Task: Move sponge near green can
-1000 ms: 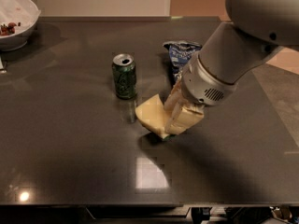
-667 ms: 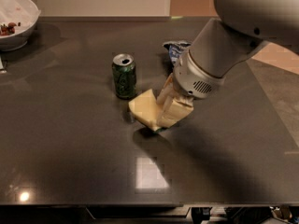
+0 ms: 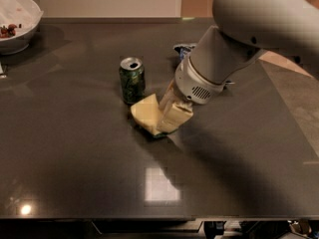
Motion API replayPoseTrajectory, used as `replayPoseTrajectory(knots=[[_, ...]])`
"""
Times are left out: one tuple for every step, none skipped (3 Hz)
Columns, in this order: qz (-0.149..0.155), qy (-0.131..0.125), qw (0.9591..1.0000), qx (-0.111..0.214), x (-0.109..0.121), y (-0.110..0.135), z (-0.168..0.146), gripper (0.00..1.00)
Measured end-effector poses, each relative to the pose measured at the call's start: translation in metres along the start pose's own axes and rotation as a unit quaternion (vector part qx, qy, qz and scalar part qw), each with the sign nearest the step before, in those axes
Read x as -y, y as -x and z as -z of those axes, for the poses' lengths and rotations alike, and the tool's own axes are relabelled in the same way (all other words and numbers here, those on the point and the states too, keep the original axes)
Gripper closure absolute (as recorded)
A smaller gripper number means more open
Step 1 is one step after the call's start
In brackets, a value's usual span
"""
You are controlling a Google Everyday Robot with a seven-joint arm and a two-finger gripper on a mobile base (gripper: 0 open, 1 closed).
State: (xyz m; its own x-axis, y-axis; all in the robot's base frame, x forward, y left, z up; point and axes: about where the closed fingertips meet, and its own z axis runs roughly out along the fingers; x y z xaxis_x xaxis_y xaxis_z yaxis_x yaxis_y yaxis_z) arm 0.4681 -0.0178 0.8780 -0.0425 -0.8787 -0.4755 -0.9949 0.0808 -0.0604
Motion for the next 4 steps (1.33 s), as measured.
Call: replayPoseTrajectory(knots=[[-0.005, 0.001, 0.9999, 0.009, 0.0039, 0.0057, -0.0136, 0.38], [-0.004, 0.0, 1.0, 0.008, 0.003, 0.0064, -0.0128, 0.15], [-0.003, 0.0, 1.0, 0.008, 0.0021, 0.0074, -0.0128, 0.0], [-0.003, 0.0, 1.0, 0.008, 0.0021, 0.0074, -0.0128, 0.0]])
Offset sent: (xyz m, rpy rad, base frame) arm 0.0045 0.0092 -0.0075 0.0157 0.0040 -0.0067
